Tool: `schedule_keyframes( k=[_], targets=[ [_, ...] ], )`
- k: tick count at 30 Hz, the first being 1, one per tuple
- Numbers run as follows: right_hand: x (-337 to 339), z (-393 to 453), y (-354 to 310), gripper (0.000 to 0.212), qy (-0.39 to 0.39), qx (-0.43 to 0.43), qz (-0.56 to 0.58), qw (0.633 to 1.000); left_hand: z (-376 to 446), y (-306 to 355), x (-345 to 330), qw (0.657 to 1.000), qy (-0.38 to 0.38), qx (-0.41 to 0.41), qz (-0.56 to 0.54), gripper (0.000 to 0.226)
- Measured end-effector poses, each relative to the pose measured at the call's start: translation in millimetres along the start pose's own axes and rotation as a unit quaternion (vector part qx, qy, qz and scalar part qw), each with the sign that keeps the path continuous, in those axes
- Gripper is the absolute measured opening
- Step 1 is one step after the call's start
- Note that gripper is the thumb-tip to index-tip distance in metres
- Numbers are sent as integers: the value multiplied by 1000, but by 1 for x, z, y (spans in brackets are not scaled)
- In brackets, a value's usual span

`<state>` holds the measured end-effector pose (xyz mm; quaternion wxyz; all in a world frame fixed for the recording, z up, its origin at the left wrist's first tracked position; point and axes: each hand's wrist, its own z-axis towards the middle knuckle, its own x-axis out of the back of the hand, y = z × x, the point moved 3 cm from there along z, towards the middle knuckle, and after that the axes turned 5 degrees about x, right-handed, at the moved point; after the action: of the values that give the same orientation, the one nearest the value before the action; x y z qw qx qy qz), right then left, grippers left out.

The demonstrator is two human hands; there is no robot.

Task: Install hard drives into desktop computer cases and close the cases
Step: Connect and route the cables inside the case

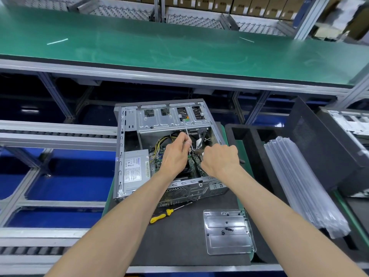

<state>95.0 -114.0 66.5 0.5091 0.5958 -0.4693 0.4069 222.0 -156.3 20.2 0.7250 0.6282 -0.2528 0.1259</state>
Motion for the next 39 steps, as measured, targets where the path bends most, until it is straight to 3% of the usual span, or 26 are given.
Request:
schedule_keyframes(
  k=[9, 11, 16, 18, 22, 25, 28, 31, 34, 36, 39],
  targets=[
    [-6, 3, 5, 16, 41, 18, -8, 999, 0, -2, 0, 1000, -3, 13, 5, 17],
    [-10, 2, 14, 7, 37, -9, 17, 999, 1, -4, 0, 999, -8, 36, -4, 18],
    [-8, 3, 29, 17, 12, -71, 130, 989, -3, 3, 8, 996, 28, 69, -47, 22],
    [-5, 2, 32, 17, 27, -82, 162, 983, -11, 11, 15, 998, 50, 19, -34, 23],
    [-3, -3, 37, 19, 64, -94, 202, 973, -54, 24, 26, 981, 76, -170, 61, 23],
    [-2, -8, 37, 18, 80, -92, 214, 969, -98, 16, 20, 933, 58, -319, 156, 21],
    [-2, -15, 35, 9, 97, -84, 211, 969, -133, -14, 4, 887, -19, -371, 275, 24],
    [-2, -29, 31, 10, 135, -64, 229, 962, -151, -50, -11, 859, -122, -313, 386, 20],
    [-1, -53, 25, 8, 211, -4, 248, 946, -158, -81, -16, 839, -203, -162, 478, 18],
    [-4, -71, 17, 9, 263, 61, 242, 932, -160, -96, -16, 841, -218, -93, 486, 32],
    [-21, -95, 1, 11, 287, 148, 218, 921, -160, -98, -12, 863, -197, -59, 462, 35]
  ],
)
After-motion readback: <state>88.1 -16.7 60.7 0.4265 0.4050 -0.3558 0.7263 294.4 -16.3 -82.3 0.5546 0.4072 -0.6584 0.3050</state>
